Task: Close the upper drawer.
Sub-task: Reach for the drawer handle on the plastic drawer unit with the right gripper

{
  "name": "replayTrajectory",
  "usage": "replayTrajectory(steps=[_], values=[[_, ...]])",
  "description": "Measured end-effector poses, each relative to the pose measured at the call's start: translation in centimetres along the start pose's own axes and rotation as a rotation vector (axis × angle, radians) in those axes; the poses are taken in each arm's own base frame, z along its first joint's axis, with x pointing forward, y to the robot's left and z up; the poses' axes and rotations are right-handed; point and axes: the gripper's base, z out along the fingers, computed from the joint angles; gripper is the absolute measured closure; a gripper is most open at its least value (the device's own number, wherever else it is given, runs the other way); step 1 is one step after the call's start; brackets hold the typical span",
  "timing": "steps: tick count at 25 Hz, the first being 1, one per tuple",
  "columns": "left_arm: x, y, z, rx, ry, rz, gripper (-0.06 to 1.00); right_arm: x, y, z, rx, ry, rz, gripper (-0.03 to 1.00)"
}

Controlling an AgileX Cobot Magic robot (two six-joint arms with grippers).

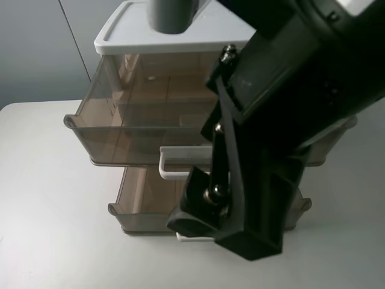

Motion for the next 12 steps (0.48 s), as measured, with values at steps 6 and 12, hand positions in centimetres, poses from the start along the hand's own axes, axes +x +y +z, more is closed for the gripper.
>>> replayTrajectory(steps=[6,12], values=[[0.0,0.0,0.0,0.000,0.000,0.000,0.20,-0.3,-0.4,2.7,-0.025,0.097,-0.022,0.27],[0.0,0.0,0.0,0.000,0.000,0.002,0.20,-0.3,-0.8,3.8,-0.002,0.145,-0.048,0.27]])
